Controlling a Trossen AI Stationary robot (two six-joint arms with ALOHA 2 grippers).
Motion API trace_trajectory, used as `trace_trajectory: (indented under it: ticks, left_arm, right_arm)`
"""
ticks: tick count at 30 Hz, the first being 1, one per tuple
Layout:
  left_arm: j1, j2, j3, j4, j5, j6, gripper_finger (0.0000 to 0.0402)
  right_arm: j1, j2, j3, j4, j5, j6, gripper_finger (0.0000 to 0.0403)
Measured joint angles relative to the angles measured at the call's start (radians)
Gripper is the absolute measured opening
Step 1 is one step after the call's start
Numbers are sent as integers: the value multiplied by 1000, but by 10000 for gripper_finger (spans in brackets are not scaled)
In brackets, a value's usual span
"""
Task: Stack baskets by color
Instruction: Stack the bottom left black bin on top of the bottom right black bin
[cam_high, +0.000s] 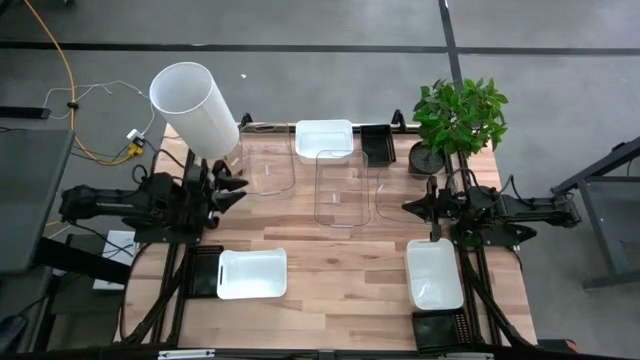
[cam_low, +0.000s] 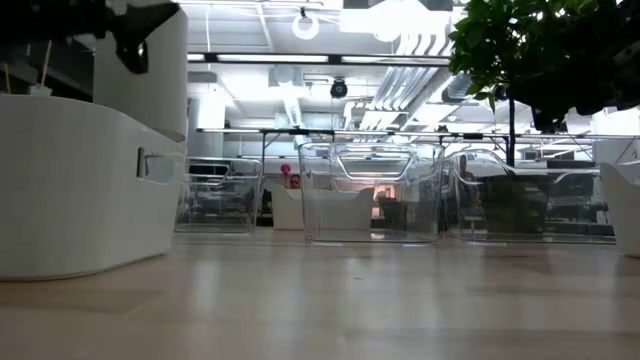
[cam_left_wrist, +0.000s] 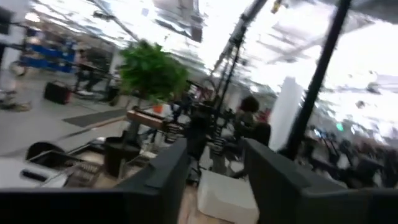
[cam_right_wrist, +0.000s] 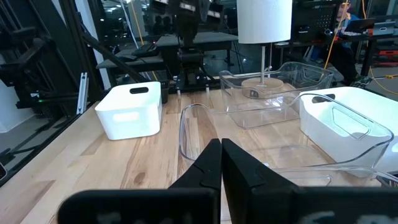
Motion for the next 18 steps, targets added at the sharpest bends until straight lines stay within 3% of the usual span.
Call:
trace_trajectory:
  ticks: [5,10,14,18]
  left_arm:
    - [-36,176,228,-292,32,54,230]
    - [-99,359,495,-735,32,57,247]
    - [-177,495,639,-1063,33,-76,248]
    - [-291,609,654,-1241,61,-239,248]
  right_arm:
    - [0,0,0,0,0,0,0]
    - [0,0,0,0,0,0,0]
    - [0,0,0,0,0,0,0]
    - [0,0,0,0,0,0,0]
